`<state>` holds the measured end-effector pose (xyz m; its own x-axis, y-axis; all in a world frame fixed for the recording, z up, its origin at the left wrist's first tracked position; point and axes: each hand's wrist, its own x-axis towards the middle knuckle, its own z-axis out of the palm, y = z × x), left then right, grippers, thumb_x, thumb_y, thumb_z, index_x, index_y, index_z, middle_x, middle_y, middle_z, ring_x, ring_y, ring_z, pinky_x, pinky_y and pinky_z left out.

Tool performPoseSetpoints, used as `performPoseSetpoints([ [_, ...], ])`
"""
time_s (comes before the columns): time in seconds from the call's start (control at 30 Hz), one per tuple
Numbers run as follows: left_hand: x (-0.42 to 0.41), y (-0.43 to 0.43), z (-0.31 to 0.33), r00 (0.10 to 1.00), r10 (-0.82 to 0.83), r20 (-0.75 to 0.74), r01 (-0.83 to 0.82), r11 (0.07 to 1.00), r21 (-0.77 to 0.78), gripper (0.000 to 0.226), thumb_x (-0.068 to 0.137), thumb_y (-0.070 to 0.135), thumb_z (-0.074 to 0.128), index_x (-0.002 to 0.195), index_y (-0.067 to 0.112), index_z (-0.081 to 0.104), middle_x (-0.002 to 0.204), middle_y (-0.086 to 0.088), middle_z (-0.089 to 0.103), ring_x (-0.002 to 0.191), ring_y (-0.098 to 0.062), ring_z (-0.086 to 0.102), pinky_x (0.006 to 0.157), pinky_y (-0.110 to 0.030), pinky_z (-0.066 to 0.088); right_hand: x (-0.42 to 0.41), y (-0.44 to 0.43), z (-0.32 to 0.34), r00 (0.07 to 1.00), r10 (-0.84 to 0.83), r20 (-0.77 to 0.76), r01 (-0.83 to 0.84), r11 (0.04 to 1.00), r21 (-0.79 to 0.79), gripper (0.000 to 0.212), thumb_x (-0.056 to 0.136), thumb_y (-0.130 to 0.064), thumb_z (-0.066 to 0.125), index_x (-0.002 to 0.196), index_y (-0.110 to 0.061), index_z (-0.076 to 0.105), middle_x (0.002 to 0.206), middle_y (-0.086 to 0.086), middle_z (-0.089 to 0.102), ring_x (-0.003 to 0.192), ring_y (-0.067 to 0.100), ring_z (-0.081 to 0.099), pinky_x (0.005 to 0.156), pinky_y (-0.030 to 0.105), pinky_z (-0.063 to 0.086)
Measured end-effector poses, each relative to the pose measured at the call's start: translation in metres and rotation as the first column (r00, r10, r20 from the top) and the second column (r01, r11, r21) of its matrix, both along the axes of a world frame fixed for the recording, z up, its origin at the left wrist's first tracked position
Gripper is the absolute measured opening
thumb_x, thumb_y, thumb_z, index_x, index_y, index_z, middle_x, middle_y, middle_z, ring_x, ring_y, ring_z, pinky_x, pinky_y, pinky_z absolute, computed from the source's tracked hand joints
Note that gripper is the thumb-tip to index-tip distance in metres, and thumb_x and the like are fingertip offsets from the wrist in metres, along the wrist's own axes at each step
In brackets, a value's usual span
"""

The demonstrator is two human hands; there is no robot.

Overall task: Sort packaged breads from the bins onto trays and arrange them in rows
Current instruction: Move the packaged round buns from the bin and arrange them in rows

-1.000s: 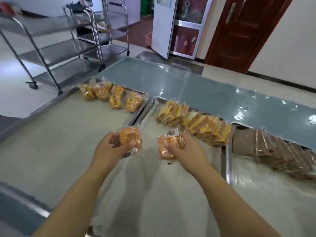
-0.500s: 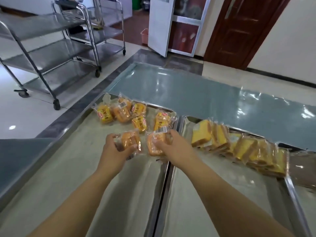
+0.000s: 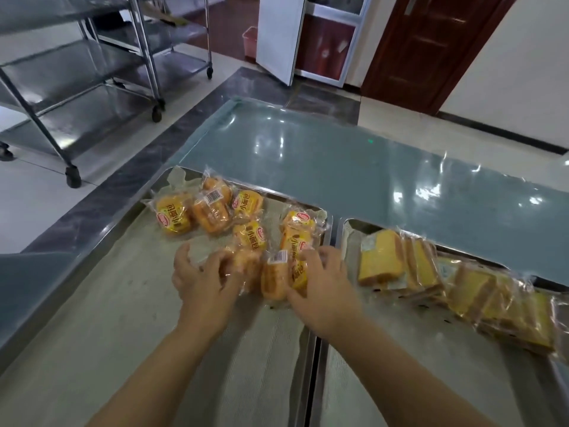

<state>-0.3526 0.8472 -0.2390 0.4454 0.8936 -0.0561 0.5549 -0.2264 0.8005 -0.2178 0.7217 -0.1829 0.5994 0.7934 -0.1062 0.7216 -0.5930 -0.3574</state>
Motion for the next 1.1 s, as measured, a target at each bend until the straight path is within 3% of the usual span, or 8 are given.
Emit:
performPoseSetpoints([
  [0.17, -0.01, -0.008, -0.005, 0.998, 0.053, 0.02, -0.054, 0.996, 0.071, 0.053, 0.08, 0.029, 0.071, 0.126, 0.021, 0.044, 0.136, -0.006, 0.027, 0.119, -0.021, 0.027, 0.094, -0.036, 0.032, -0.005, -0.003, -0.018, 0.999, 0.041, 0.034, -0.042, 0.999, 0.016, 0.045, 0.088, -0.039, 0.061, 0.13, -0.031, 0.046, 0.142, -0.001, 0.02, 0.131, 0.019, 0.025, 0.102, 0.027, 0.035],
  [0.3, 0.002, 0.001, 0.0, 0.997, 0.016, 0.081, -0.023, 0.996, 0.088, 0.037, 0.081, 0.027, 0.071, 0.111, 0.019, 0.052, 0.131, -0.006, 0.032, 0.12, -0.028, 0.037, 0.089, -0.035, 0.043, -0.005, 0.003, -0.021, 0.997, -0.06, -0.041, 0.065, 0.986, 0.153, 0.033, 0.088, -0.029, 0.065, 0.119, -0.028, 0.054, 0.132, -0.005, 0.03, 0.127, 0.012, 0.03, 0.092, 0.017, 0.031],
  [0.4, 0.011, 0.009, 0.01, 0.992, 0.002, 0.126, -0.013, 0.997, 0.082, 0.037, 0.082, 0.022, 0.071, 0.112, 0.016, 0.05, 0.142, -0.003, 0.024, 0.114, -0.017, 0.041, 0.091, -0.03, 0.044, -0.002, 0.006, -0.019, 0.995, -0.081, -0.065, 0.088, 0.989, 0.118, 0.037, 0.088, -0.033, 0.065, 0.123, -0.028, 0.053, 0.131, -0.007, 0.032, 0.124, 0.009, 0.031, 0.095, 0.02, 0.033],
  [0.5, 0.01, 0.014, 0.013, 0.998, -0.038, -0.057, 0.046, 0.99, 0.133, 0.051, 0.083, 0.03, 0.069, 0.124, 0.014, 0.045, 0.147, -0.004, 0.021, 0.121, -0.02, 0.041, 0.099, -0.035, 0.039, 0.003, 0.006, -0.008, 0.996, -0.021, -0.092, 0.021, 1.0, -0.002, 0.047, 0.088, -0.038, 0.064, 0.131, -0.029, 0.048, 0.134, -0.005, 0.032, 0.124, 0.012, 0.035, 0.105, 0.032, 0.039],
  [0.6, 0.004, 0.012, 0.02, 0.927, -0.02, -0.375, 0.083, 0.985, 0.152, 0.063, 0.082, 0.048, 0.063, 0.135, 0.024, 0.038, 0.152, -0.008, 0.016, 0.138, -0.037, 0.019, 0.109, -0.052, 0.022, 0.007, 0.002, 0.017, 0.988, 0.079, -0.134, -0.098, 0.986, -0.136, 0.054, 0.088, -0.043, 0.061, 0.136, -0.03, 0.043, 0.136, 0.0, 0.036, 0.119, 0.017, 0.045, 0.102, 0.037, 0.044],
  [0.8, -0.015, -0.021, 0.056, 0.825, -0.08, -0.56, 0.197, 0.969, 0.152, 0.065, 0.083, 0.056, 0.057, 0.135, 0.021, 0.039, 0.141, -0.011, 0.029, 0.125, -0.036, 0.036, 0.101, -0.049, 0.035, 0.004, -0.04, 0.076, 0.958, 0.277, -0.077, -0.285, 0.883, -0.373, 0.052, 0.091, -0.045, 0.057, 0.136, -0.021, 0.045, 0.129, 0.007, 0.052, 0.113, 0.023, 0.052, 0.094, 0.036, 0.046],
  [0.9, -0.022, -0.046, 0.07, 0.818, -0.19, -0.543, 0.299, 0.947, 0.118, 0.062, 0.084, 0.053, 0.058, 0.136, 0.024, 0.039, 0.142, -0.008, 0.038, 0.123, -0.034, 0.042, 0.097, -0.047, 0.04, 0.0, -0.08, 0.095, 0.961, 0.266, -0.079, -0.275, 0.875, -0.399, 0.051, 0.092, -0.043, 0.056, 0.137, -0.021, 0.044, 0.133, 0.004, 0.053, 0.117, 0.023, 0.051, 0.091, 0.033, 0.043],
  [1.1, -0.017, -0.132, 0.097, 0.725, -0.369, -0.581, 0.519, 0.848, 0.11, 0.029, 0.087, 0.047, 0.056, 0.105, 0.024, 0.054, 0.108, 0.001, 0.059, 0.091, -0.016, 0.054, 0.079, -0.031, 0.049, 0.004, -0.186, 0.112, 0.984, 0.173, -0.043, -0.176, 0.902, -0.394, 0.056, 0.09, -0.048, 0.057, 0.138, -0.022, 0.043, 0.139, 0.002, 0.048, 0.123, 0.023, 0.047, 0.096, 0.034, 0.04],
])
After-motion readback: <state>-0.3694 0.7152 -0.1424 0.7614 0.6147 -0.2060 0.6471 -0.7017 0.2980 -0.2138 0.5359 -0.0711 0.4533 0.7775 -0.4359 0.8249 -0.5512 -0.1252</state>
